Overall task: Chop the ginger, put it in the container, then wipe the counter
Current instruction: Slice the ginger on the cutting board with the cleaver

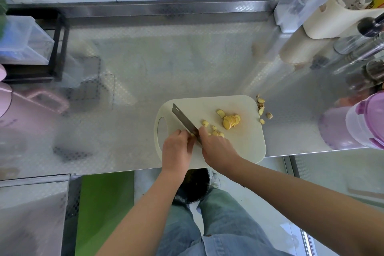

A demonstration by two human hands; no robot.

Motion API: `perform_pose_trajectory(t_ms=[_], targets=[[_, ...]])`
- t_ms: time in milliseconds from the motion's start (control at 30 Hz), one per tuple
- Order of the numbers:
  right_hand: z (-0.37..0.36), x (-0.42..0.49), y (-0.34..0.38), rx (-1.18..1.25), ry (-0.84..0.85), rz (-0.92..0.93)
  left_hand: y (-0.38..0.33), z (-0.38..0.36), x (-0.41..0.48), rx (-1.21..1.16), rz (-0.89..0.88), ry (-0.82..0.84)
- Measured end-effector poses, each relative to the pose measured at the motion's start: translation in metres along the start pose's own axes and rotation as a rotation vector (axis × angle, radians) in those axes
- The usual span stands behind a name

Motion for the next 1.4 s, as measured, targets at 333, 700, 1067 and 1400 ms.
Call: perform_pose_trajectory(t_ms=[333,700,1067,1400], targets=[[0.006,0.008,0.000,0.141,-0.036,-0.109,0.000,0.000,-0.007,-0.063,0.006,-0.005],[0.026,-0.007,-0.010,0.207,-0.052,-0.021,0.000,0.007,-0.019,-0.063,0.022,-0.054],[0.030,-0.018,0.000,-0.010,0.027,0.042,0.000,0.006,-0.017,-0.081,0.098,-0.044],[0.022,-0.015,-0.005,0.035,0.110,0.026,-0.002,0.001,-0.010,-0.070,0.116,0.055]])
Point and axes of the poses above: each hand's wrist, its own x-axis towards the middle knuckle, its own z-axis out of the back of the hand, y = z × x, the point moved 6 cm from there along x, towards the middle knuckle, and after that the axes turned 2 degrees about -x, right-handed, at the moved point
